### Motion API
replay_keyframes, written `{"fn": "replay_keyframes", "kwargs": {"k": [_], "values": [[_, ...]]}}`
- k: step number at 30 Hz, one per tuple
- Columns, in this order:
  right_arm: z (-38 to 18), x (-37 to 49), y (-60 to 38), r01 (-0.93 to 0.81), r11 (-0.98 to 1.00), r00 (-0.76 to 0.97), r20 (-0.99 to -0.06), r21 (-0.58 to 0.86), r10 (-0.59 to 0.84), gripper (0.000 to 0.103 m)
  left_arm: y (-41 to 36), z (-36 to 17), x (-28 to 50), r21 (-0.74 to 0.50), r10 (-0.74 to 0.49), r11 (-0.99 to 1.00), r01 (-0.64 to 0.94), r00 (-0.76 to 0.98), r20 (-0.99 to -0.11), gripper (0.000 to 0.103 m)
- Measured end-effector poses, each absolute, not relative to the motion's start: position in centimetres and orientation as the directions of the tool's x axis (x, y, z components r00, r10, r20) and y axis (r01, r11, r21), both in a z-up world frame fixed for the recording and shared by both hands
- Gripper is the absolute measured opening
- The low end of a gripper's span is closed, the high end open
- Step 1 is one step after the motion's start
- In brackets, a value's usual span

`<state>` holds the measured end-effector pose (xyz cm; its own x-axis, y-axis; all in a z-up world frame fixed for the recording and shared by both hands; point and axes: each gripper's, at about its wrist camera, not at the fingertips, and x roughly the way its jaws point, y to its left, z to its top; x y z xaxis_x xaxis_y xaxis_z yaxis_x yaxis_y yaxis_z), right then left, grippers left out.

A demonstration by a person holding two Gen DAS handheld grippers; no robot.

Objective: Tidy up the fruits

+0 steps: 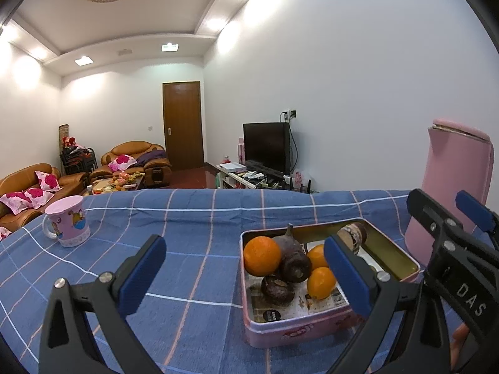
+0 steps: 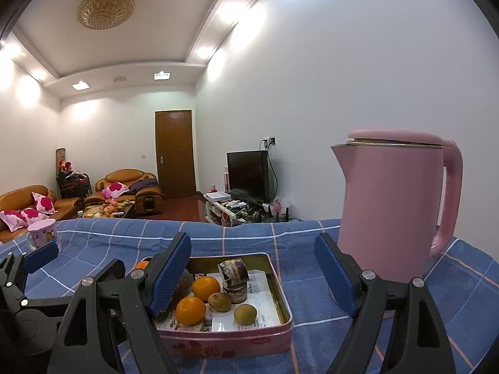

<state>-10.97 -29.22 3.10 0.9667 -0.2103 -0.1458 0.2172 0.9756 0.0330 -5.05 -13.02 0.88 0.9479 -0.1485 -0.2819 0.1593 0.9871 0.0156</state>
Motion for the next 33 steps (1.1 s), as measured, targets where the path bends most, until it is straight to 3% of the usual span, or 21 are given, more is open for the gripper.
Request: {"fn": "replay_keyframes", "kwargs": {"k": [33], "values": [[3.33,-11.29,-28.97,0.227,0.973,0.965,-0.138,0.033,-0.221,0.083,-12.94,0.83,-5.14,0.02,-0.146,0.987,0.158,0.949,-0.281,0.103]]}}
